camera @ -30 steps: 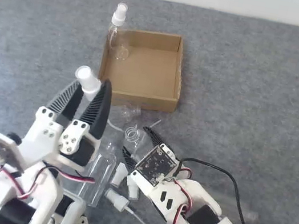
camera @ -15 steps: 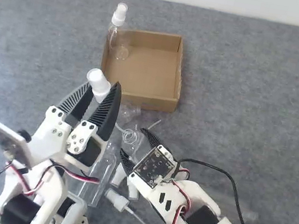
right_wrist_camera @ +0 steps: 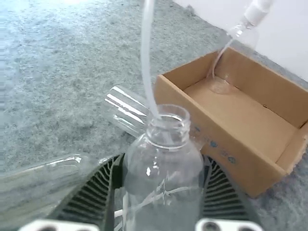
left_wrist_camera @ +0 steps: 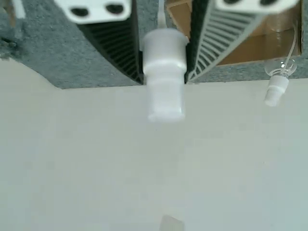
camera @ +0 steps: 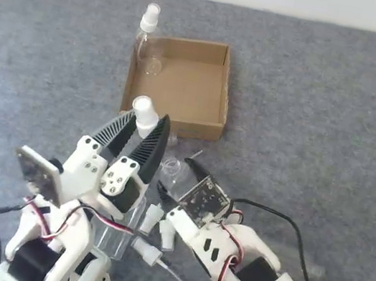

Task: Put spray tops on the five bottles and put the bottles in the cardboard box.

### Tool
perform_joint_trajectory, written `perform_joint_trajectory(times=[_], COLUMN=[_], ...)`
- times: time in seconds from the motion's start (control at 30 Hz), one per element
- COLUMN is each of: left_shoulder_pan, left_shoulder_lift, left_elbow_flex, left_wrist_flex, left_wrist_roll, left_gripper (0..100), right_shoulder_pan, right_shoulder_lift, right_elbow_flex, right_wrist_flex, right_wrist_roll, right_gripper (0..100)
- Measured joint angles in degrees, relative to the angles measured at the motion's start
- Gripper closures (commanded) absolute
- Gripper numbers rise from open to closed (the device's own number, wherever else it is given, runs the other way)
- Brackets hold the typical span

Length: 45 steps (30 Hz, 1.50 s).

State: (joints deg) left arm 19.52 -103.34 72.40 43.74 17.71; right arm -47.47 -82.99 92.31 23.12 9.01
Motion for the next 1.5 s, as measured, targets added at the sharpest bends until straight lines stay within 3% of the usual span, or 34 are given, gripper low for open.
perform_joint_trajectory(times=[1.07,1.3,1.5], left_shoulder_pan=[0.26,0.09,0.09], left_shoulder_lift=[0.00,0.00,0.00], left_elbow_flex=[6.86,8.09,8.09], left_wrist_flex=[0.00,0.00,2.11], left_wrist_roll=[-0.09,-0.09,-0.44], left_gripper=[98,85,80], right_shoulder_pan=[0.35,0.35,0.44], right_shoulder_lift=[0.00,0.00,0.00], right_elbow_flex=[0.00,0.00,0.00], right_wrist_flex=[-0.97,-0.97,-0.97], right_wrist_roll=[-0.62,-0.62,-0.70], right_gripper=[88.7,88.7,88.7])
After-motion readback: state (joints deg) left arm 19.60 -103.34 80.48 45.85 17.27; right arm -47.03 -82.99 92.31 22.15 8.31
